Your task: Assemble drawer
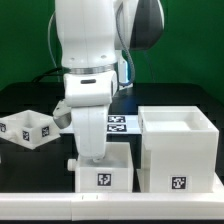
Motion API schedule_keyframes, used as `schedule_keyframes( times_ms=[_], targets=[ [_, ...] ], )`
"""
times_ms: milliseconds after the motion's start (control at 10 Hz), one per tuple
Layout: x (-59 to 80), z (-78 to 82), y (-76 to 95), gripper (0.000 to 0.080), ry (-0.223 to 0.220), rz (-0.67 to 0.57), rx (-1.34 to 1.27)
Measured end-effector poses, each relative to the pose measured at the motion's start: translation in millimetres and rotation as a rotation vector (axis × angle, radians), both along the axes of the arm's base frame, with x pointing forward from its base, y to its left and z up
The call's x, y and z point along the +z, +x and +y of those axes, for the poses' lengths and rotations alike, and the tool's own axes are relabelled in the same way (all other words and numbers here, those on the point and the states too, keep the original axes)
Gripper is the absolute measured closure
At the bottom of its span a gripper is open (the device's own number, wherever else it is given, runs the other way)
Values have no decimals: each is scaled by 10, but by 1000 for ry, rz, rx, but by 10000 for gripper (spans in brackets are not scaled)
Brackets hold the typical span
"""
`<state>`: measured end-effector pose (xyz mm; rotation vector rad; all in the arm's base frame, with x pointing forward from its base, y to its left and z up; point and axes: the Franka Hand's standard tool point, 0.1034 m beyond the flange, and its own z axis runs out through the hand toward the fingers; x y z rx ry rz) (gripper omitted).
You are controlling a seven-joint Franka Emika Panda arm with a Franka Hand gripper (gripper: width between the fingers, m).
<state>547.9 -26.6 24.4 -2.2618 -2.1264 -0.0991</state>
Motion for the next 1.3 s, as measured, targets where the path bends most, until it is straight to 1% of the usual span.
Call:
schedule_keyframes(
  times_ms=[200,300,400,500,600,700,1000,1200,1300],
  targets=[
    [-8,9,-10,761,-4,5,-5],
    [-8,57,-13,761,-17,9,9],
    [7,129,19,761,-26,-6,23],
    [25,211,60,761,-30,-17,20],
    [32,243,87,761,-30,-18,12],
    [28,233,93,761,-31,-12,5],
    [15,285,107,761,-29,-10,-27],
    [-45,289,64,761,-25,-3,-38],
    [-86,285,15,761,-23,2,-38]
  ],
)
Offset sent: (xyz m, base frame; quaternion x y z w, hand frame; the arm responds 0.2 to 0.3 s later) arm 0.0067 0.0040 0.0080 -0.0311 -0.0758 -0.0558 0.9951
